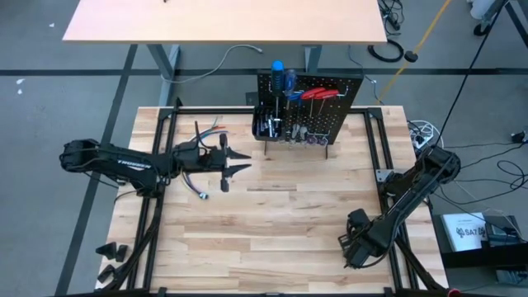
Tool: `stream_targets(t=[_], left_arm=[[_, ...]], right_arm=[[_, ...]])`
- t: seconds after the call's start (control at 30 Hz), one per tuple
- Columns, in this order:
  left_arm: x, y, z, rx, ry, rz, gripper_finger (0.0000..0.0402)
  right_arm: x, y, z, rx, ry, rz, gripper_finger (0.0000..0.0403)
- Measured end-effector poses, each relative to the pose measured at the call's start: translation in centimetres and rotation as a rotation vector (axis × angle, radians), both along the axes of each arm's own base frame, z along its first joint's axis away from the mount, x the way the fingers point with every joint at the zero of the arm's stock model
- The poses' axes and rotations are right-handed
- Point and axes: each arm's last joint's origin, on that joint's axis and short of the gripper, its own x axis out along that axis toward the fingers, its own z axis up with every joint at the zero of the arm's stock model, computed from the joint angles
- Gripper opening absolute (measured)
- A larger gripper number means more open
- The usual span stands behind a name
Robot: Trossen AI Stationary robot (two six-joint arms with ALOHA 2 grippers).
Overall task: Hang tools onto peg board
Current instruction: Hang the black safety goggles on the peg board
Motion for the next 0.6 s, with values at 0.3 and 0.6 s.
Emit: stream_targets(t=[0.3,0.6], left_arm=[[0.0,0.2,0.0,0.007,0.000,0.008,0.0118],[0.0,0.2,0.1,0.008,-0.011,0.009,0.0118]], right_arm=[[-0.2,-0.3,0.2,-0.024,0.013,-0.032,0.0018],[1.1,-1.5,4.6,-0.302,-0.155,-0.047,0.0006]])
